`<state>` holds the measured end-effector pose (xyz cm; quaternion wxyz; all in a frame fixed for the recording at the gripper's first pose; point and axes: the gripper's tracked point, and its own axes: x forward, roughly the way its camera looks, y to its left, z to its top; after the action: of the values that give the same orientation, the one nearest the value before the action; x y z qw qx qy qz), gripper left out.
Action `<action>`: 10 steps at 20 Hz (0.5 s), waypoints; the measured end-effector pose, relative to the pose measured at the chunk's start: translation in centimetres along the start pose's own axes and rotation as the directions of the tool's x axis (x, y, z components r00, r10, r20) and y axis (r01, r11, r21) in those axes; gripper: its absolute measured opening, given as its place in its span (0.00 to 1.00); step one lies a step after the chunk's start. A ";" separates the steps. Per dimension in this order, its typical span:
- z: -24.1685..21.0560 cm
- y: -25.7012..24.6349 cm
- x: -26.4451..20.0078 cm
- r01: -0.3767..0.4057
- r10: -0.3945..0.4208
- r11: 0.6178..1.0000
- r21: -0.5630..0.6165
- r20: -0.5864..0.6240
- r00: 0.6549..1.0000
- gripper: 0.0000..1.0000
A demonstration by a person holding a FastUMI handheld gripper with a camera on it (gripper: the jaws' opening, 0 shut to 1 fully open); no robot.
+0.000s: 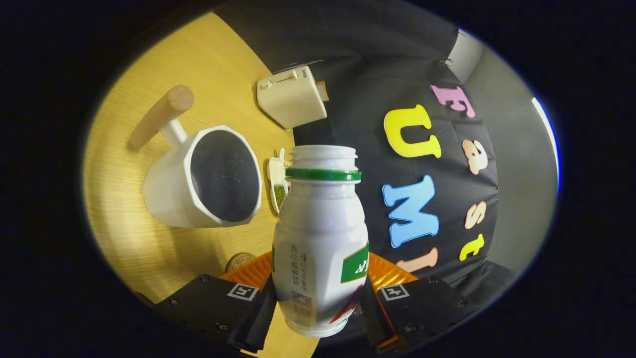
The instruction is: Take the bottle from table, then pour the juice into the cup, finally place the bottle on the coaster
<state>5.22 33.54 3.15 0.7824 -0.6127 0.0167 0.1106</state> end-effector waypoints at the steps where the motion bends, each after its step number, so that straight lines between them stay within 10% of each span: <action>1: -0.1 0.1 0.0 -0.009 0.009 1.000 0.018 -0.002 1.000 0.74; 10: -0.6 -0.3 0.0 -0.041 0.038 0.966 0.255 0.017 0.999 0.74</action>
<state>5.32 32.86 3.28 0.8525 -0.5057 0.0383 0.1267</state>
